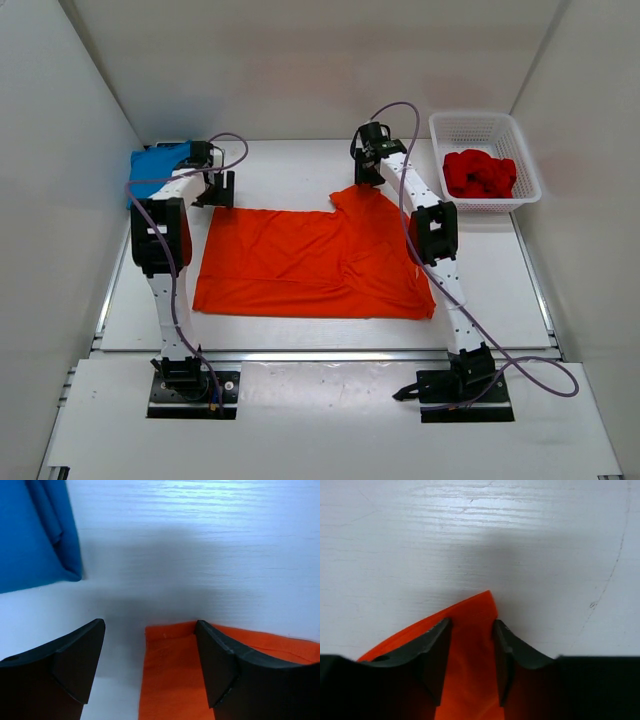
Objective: Fold and stack the t-shirts
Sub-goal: Grap the side of the flattened tshirt furthest away from the robot with both arms
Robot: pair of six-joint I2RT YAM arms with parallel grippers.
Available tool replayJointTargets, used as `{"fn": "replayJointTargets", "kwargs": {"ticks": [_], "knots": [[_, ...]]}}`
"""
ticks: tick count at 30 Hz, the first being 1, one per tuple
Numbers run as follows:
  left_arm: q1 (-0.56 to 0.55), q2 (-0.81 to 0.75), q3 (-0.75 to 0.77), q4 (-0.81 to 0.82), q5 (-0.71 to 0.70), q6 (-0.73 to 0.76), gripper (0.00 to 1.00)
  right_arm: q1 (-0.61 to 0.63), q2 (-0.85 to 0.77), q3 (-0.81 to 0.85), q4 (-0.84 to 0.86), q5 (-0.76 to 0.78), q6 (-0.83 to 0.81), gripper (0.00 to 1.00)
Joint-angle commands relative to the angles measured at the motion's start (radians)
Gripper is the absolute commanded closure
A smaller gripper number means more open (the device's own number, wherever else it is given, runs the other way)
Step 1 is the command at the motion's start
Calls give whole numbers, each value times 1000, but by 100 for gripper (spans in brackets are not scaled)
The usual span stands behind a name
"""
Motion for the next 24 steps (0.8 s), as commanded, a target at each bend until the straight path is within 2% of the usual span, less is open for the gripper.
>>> {"fn": "replayJointTargets", "kwargs": {"ticks": [1, 3, 4, 5, 6, 8, 9, 12, 15, 18, 21, 23, 24], "knots": [[-4, 36, 23, -50, 50, 17, 18, 16, 1, -33, -16, 51, -47, 68], [-4, 27, 3, -70, 47, 16, 33, 19, 4, -35, -27, 48, -49, 79], [-7, 26, -5, -71, 63, 25, 36, 20, -2, -29, -22, 57, -52, 92], [-5, 24, -11, -79, 61, 19, 45, 24, 3, -26, -30, 62, -58, 98], [-5, 26, -18, -88, 73, 25, 56, 24, 1, -18, -25, 65, -58, 100], [-10, 14, -29, -90, 76, 20, 70, 23, 3, -11, -19, 54, -62, 100], [-16, 18, -35, -81, 70, 22, 82, 26, -5, 0, -27, 54, -64, 100], [-7, 12, -32, -87, 81, 48, 99, 24, -34, 32, -25, 63, -75, 100], [-10, -17, -32, -81, 64, 77, 100, 18, -98, 48, -41, 79, -92, 100], [-5, -63, -37, -84, 69, 117, 100, 10, -227, -47, -78, 71, -73, 100], [-10, -146, -107, -38, 37, 184, 100, 39, -382, -247, -101, 54, -59, 100], [-28, -230, -214, 20, 17, 236, 100, 72, -498, -418, -113, 57, -50, 99], [-37, -273, -283, 63, 0, 270, 100, 85, -544, -452, -119, 68, -41, 100]]}}
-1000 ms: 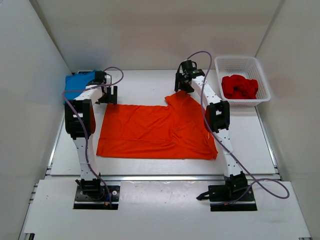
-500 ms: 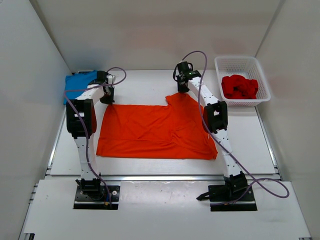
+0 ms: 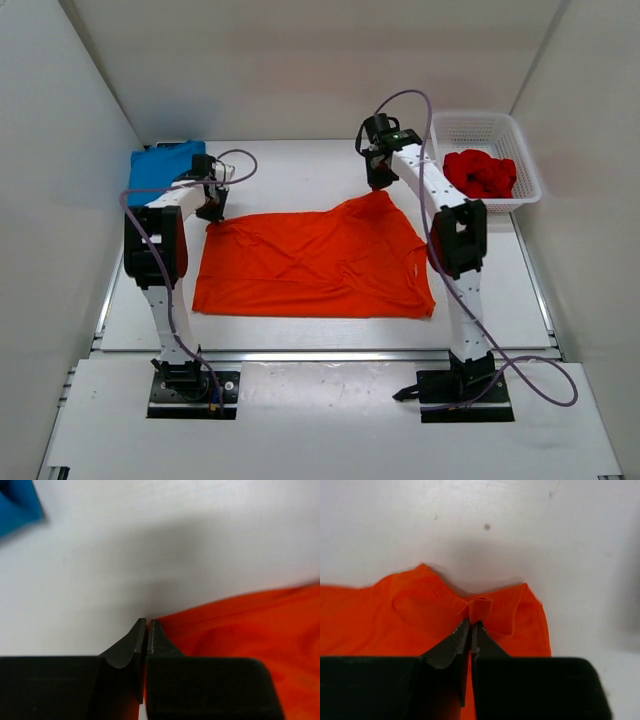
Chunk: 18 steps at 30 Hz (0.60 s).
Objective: Fold and stack the t-shirts
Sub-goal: Grap the side of the flattened tshirt furthest away from the robot with both arms
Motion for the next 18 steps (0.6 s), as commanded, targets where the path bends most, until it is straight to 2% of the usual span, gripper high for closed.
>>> {"fn": "replayJointTargets", "kwargs": {"ticks": [1, 3, 8, 11, 18], "knots": [[-39, -189, -143, 80, -65, 137, 100, 57, -201, -160, -15, 19, 46, 100], [-47, -269, -249, 160, -96, 181, 100, 48, -315, -282, 31, 10, 58, 100], [-47, -315, -272, 232, -163, 260, 100, 18, -621, -720, 316, -44, 107, 100], [-78, -324, -252, 302, -194, 303, 100, -2, -761, -917, 431, -96, 114, 100], [-116, -381, -211, 289, -136, 323, 100, -64, -970, -1141, 477, -91, 106, 100]]}}
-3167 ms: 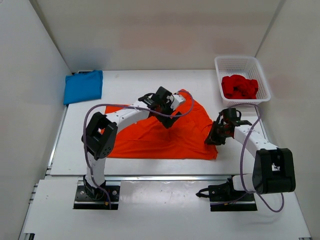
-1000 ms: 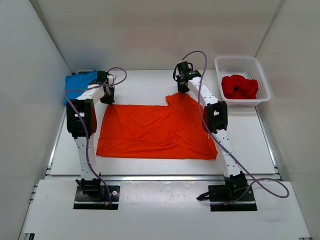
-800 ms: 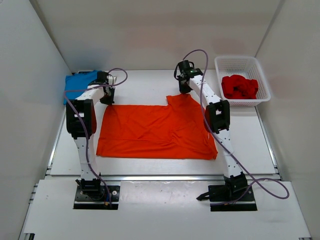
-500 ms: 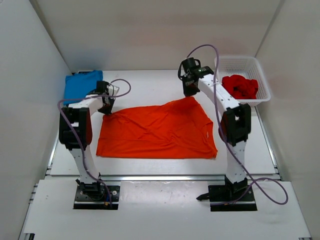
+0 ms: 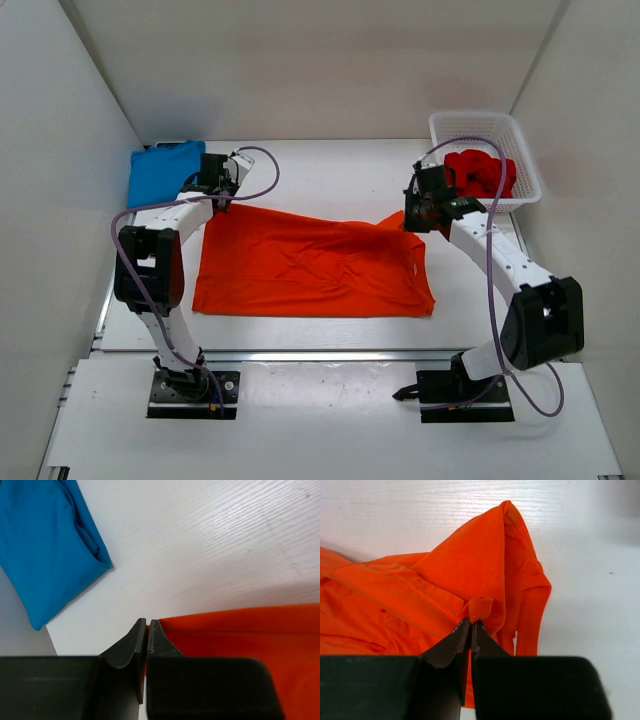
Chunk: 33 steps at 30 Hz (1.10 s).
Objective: Fold and stack the t-shirts
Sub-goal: Grap the side of the flattened tshirt furthest away from the robot with both arms, then fold the other side of the tshirt into a rectangle
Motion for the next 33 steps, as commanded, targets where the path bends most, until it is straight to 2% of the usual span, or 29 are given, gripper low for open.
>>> {"fn": "replayJointTargets", "kwargs": {"ticks": [1, 6, 10, 16, 22, 33], "knots": [[-12, -109, 38, 1, 21, 40, 100, -23, -122, -105, 101, -20, -6, 99], [-76, -227, -157, 111, -39, 161, 100, -33, -217, -233, 178, -103, 12, 100], [-105, -311, -312, 136, -95, 183, 100, -13, -257, -308, 241, -142, 0, 100], [-110, -432, -361, -64, -82, 99, 100, -7, -297, -395, 235, -171, -6, 100], [-93, -494, -539, 59, -232, 96, 100, 9, -354, -504, 299, -194, 16, 100], [-148, -526, -619, 59, -209, 97, 100, 36, -351, -587, 359, -220, 52, 100]]}}
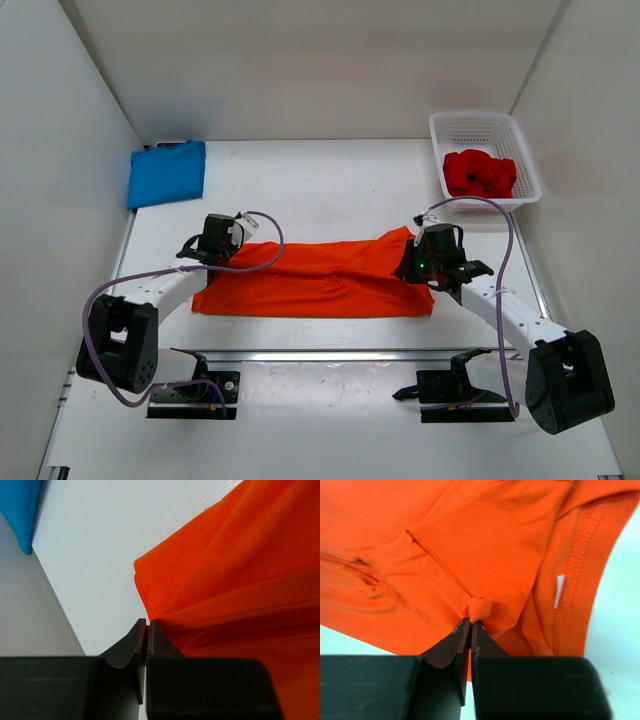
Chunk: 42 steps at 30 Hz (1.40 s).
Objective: Fold and stack the t-shirts
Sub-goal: Fold the other side of the tshirt into a rectangle
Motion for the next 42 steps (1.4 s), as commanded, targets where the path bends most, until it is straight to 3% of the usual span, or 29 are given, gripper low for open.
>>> {"fn": "replayJointTargets", "kwargs": {"ticks": [1, 7, 14, 23, 30, 35, 42], "knots": [[-6, -43, -18, 29, -18, 19, 100, 26, -7, -4, 63, -1, 8, 100], [-3, -41, -90, 87, -29, 69, 100, 14, -60, -69, 45, -12, 11, 100], [-6, -22, -62, 118, -15, 51, 100, 0, -65, -69, 46, -17, 19, 100], [-7, 247, 259, 275, -90, 19, 100, -90, 249, 340, 114, -30, -75, 100], [3, 291, 390, 295, -188, -41, 100, -75, 297, 450, 122, 20, -130, 100], [10, 282, 360, 324, -262, -38, 100, -79, 264, 467, 114, 46, -138, 100], [6, 198, 248, 299, -181, -40, 100, -41, 176, 410, 68, 48, -181, 100]]}}
